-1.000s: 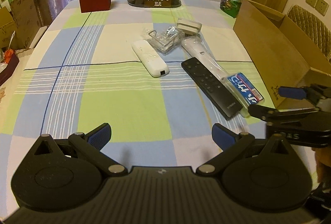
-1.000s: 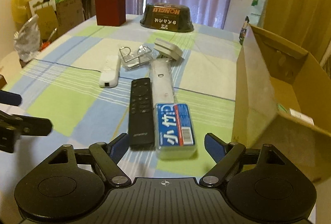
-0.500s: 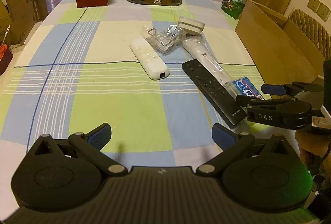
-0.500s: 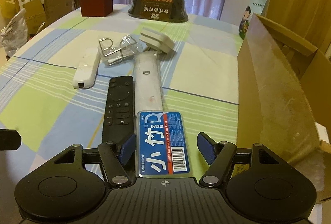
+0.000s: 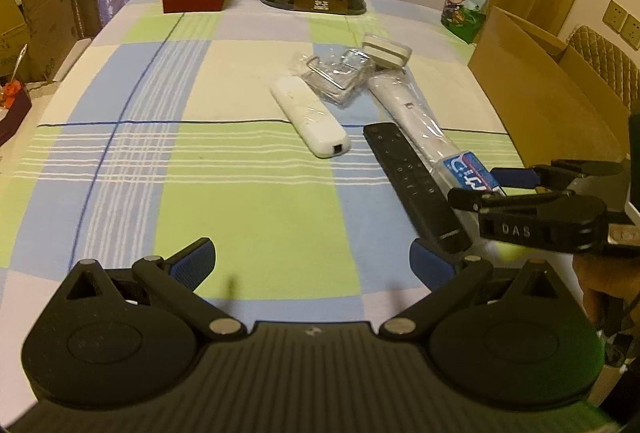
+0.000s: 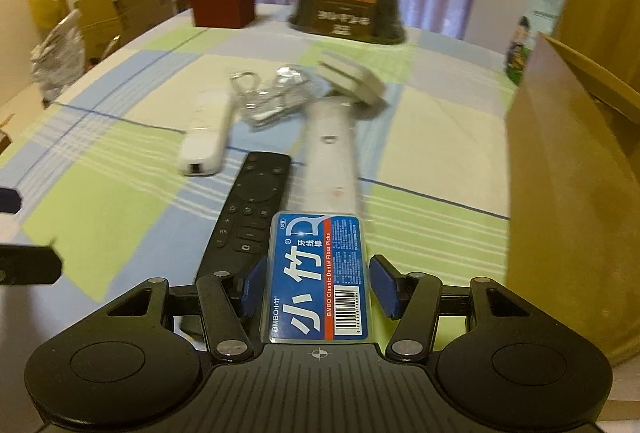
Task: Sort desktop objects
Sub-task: 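Grasp the black remote with the left tool while the right tool grasps the blue floss box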
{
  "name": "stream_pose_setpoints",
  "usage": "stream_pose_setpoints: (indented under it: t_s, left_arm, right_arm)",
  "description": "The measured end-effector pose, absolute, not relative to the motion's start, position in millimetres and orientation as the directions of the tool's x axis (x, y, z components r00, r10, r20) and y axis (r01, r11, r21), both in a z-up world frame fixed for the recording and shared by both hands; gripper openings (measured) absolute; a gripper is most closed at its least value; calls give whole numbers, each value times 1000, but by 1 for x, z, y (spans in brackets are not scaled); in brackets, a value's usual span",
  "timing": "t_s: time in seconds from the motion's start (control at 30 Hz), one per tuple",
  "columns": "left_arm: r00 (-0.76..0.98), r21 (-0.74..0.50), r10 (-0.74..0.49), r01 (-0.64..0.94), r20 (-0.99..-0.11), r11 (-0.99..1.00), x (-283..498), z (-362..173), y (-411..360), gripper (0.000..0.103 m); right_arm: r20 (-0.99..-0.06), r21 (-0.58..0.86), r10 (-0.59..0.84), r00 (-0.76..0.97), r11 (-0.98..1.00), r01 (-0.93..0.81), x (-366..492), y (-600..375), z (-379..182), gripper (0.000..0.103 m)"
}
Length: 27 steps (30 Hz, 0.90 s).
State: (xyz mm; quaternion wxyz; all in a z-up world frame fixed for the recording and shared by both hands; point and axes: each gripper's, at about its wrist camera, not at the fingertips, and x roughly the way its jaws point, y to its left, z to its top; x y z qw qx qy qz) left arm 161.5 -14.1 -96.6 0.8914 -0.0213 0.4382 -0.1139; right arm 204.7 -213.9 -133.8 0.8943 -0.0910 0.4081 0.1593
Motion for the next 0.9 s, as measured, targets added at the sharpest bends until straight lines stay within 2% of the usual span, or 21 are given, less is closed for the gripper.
stream_pose_setpoints:
  t_s: [0.3,0.5,0.8,0.87,0.9]
  left_arm:
    - [602,-109,-207,196,-771,975,167,-94,5,102]
    - [588,-64,-248,315,-770,947,185,-98,-8,101]
    - [538,-48,-312,447,-783,893,212,-117,-38,101]
    - [525,-49,-317,460,-790,886,216,-122,-41,100]
    - [518,-49,-318,467,-794,883,218,-125,-43,96]
  right_arm:
    - [-757,-8,302,579,883,-470,187,-168,-138,56]
    - [-762,-19,207,613,940,-341,183,-189,-138,56]
    - [-774,14,208,598,950,-312,184,-207,-145,56]
    - [-775,17,207,597,951,-308,183,-210,-147,56]
    - [-775,18,207,597,952,-306,182,-212,-148,56]
